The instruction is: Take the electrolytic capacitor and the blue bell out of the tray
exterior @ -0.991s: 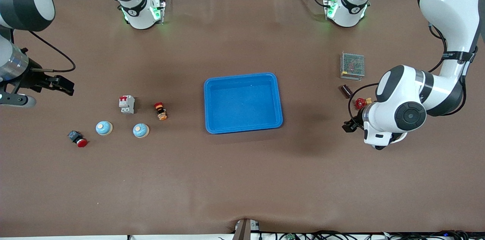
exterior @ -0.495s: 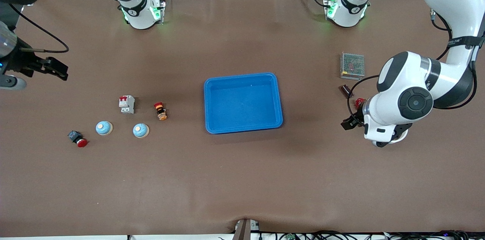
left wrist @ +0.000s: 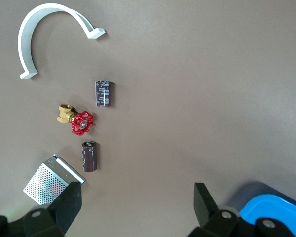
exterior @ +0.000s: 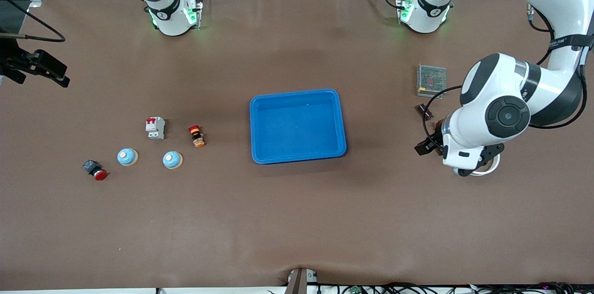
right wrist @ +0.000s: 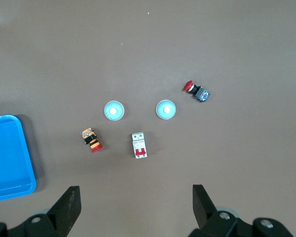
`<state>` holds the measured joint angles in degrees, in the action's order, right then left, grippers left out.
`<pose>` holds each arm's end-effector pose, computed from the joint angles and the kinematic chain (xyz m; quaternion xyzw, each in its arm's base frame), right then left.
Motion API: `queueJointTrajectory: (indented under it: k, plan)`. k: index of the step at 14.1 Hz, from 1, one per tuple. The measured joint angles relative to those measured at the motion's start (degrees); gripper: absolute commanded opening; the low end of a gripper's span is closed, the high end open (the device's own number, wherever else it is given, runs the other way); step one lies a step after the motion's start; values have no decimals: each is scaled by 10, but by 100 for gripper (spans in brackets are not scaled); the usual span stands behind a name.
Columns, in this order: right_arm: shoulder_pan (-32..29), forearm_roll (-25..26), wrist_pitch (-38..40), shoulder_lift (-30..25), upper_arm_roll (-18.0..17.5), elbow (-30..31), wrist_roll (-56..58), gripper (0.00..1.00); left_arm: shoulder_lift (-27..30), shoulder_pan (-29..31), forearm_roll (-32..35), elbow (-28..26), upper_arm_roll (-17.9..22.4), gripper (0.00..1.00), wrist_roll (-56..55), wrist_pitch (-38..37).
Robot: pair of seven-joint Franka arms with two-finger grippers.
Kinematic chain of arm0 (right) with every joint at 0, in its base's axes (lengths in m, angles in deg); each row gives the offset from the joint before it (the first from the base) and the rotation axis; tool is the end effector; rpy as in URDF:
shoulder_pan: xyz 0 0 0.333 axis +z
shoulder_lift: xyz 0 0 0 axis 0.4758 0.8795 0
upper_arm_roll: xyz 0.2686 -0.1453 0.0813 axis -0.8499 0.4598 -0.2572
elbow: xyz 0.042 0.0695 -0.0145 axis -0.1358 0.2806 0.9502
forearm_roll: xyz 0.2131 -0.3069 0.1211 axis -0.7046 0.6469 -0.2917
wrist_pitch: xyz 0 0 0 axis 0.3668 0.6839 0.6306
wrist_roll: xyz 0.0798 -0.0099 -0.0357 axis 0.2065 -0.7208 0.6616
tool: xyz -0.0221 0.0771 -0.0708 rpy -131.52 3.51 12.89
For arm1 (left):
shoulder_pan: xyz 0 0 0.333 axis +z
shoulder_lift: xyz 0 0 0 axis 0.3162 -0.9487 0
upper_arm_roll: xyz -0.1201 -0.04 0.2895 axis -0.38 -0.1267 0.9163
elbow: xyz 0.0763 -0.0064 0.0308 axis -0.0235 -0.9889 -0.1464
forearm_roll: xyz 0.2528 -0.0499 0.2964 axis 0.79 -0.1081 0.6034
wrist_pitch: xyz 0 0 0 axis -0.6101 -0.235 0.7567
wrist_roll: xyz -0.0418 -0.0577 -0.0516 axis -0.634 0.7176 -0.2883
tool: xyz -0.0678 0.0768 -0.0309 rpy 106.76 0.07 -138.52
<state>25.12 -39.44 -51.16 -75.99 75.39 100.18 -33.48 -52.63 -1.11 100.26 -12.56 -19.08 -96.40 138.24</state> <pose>0.5457 0.0029 0.6587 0.9987 -0.0414 0.0190 0.0233 0.6324 -0.1649 0.4053 -0.9536 -0.2825 0.0844 0.0609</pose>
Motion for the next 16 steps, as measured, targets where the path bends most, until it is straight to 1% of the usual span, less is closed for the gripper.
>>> queueJointTrajectory:
  k: [4,5,7,8,12,16]
  plan:
    - [0,-5,7,0,0,0,0,100,1,0,-4,2,-10,100,0,-5]
    - [0,-17,14,0,0,0,0,100,1,0,-5,2,-12,100,0,-5]
    - [-1,-57,30,1,1,0,0,100,1,0,-7,3,-15,100,0,-5]
    - [-2,-67,37,1,1,0,0,100,1,0,-8,3,-17,100,0,-5]
    - [2,-73,41,1,-1,0,-1,100,1,0,-8,8,-18,100,0,-6]
    - [2,-74,42,1,-1,0,-1,100,1,0,-8,19,-19,100,0,-23]
